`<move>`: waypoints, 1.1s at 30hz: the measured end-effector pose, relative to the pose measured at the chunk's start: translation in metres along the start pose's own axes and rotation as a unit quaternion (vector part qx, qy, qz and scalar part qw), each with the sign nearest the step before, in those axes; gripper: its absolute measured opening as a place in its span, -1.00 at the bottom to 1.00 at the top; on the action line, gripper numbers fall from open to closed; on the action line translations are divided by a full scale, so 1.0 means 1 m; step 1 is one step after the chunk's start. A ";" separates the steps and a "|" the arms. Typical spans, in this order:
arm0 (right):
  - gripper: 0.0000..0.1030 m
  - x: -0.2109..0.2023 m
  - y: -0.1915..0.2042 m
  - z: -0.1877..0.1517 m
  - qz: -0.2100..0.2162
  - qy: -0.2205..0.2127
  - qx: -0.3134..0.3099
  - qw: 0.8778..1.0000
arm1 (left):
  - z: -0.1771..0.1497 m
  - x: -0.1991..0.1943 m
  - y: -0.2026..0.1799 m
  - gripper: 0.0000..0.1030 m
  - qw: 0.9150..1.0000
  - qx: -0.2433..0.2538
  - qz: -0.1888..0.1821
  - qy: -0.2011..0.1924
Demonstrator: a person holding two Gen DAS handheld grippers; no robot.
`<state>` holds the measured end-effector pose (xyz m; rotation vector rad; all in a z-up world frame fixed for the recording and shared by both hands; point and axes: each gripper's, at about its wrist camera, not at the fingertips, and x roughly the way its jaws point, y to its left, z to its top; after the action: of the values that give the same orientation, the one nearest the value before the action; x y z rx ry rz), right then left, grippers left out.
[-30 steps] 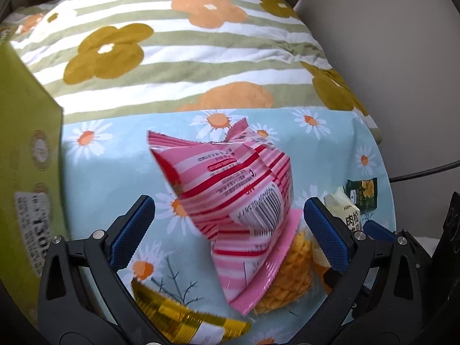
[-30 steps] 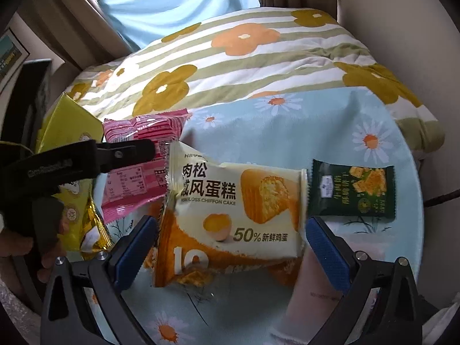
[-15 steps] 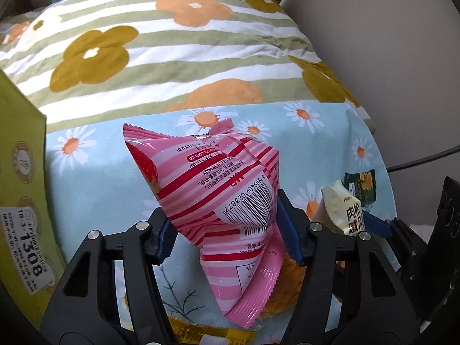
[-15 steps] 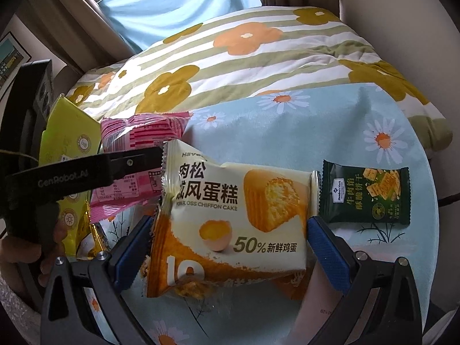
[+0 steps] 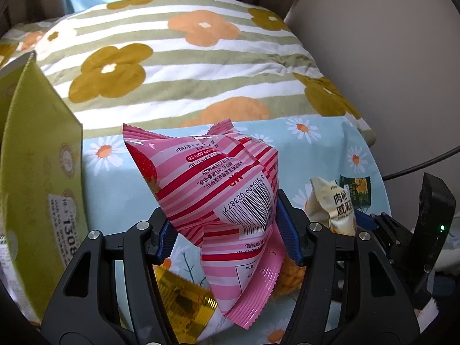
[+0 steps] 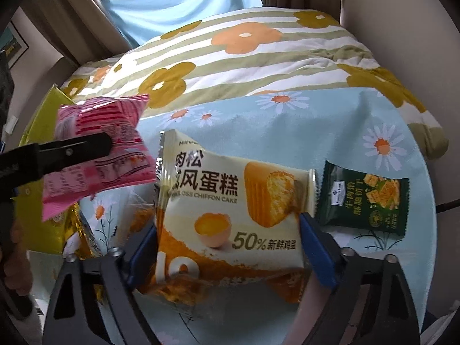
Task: Organize snacks
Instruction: 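Lift both held snacks and move them toward the box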
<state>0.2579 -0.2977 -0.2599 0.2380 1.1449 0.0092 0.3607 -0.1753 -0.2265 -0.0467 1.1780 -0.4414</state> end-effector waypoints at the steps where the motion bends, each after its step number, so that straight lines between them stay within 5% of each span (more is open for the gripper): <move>1: 0.60 -0.001 -0.001 -0.001 0.000 -0.001 0.002 1.000 | -0.002 -0.002 0.000 0.12 1.000 -0.001 0.001 -0.001; 14: 0.48 -0.035 0.006 -0.007 0.012 -0.036 -0.016 0.999 | -0.026 -0.043 -0.008 0.12 0.999 -0.015 0.010 -0.035; 25: 0.48 -0.095 0.035 0.005 0.038 -0.086 -0.077 0.993 | -0.046 -0.135 -0.001 0.12 0.992 -0.047 0.031 -0.116; 33: 0.48 -0.132 0.087 0.019 0.052 -0.118 -0.119 0.985 | -0.055 -0.202 0.048 0.12 0.982 -0.087 0.033 -0.161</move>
<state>0.2304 -0.2338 -0.1166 0.0824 0.8852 0.2038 0.2641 -0.0490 -0.0827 -0.2233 0.8930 -0.2591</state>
